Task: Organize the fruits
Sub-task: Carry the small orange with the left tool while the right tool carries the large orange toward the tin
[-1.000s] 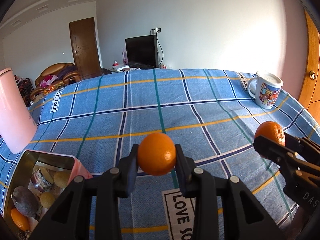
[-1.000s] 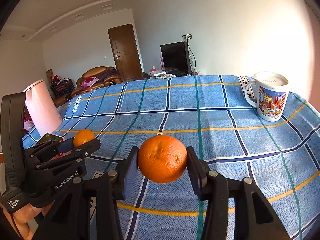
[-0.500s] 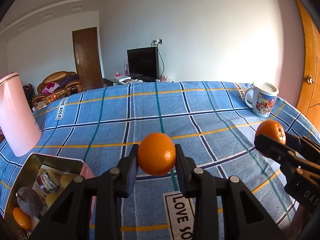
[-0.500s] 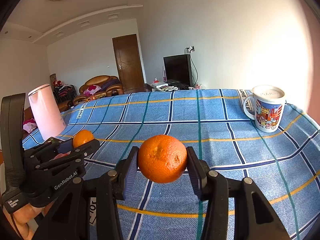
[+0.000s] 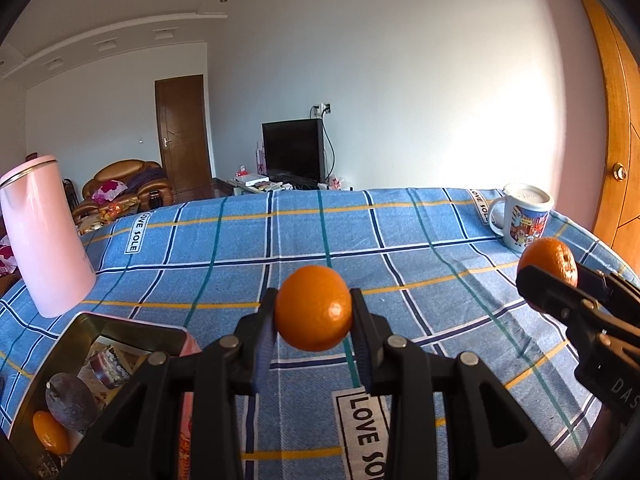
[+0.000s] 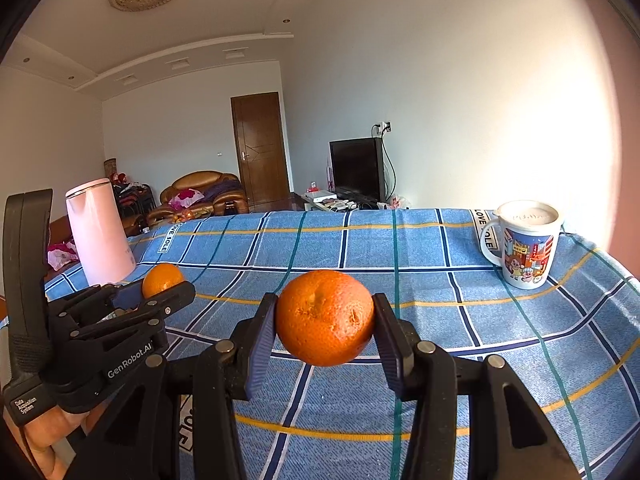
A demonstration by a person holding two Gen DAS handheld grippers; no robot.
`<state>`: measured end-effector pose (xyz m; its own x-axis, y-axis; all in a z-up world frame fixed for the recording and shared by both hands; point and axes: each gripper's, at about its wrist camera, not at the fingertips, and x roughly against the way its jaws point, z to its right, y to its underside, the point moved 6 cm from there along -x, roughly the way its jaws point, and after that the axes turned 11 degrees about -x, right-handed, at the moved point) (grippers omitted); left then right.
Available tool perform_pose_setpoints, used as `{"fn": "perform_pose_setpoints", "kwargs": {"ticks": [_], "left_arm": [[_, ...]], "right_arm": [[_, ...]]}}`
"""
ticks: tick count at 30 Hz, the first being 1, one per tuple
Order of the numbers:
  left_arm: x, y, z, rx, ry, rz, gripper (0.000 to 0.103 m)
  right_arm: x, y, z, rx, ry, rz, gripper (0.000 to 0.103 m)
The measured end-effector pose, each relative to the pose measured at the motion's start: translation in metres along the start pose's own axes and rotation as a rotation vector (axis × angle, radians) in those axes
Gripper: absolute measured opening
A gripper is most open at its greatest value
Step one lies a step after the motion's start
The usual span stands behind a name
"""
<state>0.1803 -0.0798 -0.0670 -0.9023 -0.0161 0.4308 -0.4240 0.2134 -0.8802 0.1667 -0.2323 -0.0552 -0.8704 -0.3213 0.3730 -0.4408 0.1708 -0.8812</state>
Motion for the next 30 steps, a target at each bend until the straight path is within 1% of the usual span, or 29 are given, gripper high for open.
{"fn": "perform_pose_setpoints", "kwargs": {"ticks": [8, 15, 25, 30], "left_arm": [[0.014, -0.001, -0.004, 0.004, -0.023, 0.052, 0.036], [0.025, -0.001, -0.007, 0.005, -0.035, 0.093, 0.036], [0.033, 0.005, -0.013, 0.012, -0.021, 0.083, 0.036], [0.047, 0.012, -0.025, 0.022, -0.008, 0.084, 0.036]], "right_arm": [[0.007, -0.001, -0.005, 0.044, 0.002, 0.051, 0.049], [0.012, -0.001, -0.009, 0.064, 0.006, 0.075, 0.049], [0.014, -0.001, -0.012, 0.079, 0.018, 0.085, 0.049], [0.015, 0.004, -0.020, 0.064, -0.006, 0.062, 0.049]]}}
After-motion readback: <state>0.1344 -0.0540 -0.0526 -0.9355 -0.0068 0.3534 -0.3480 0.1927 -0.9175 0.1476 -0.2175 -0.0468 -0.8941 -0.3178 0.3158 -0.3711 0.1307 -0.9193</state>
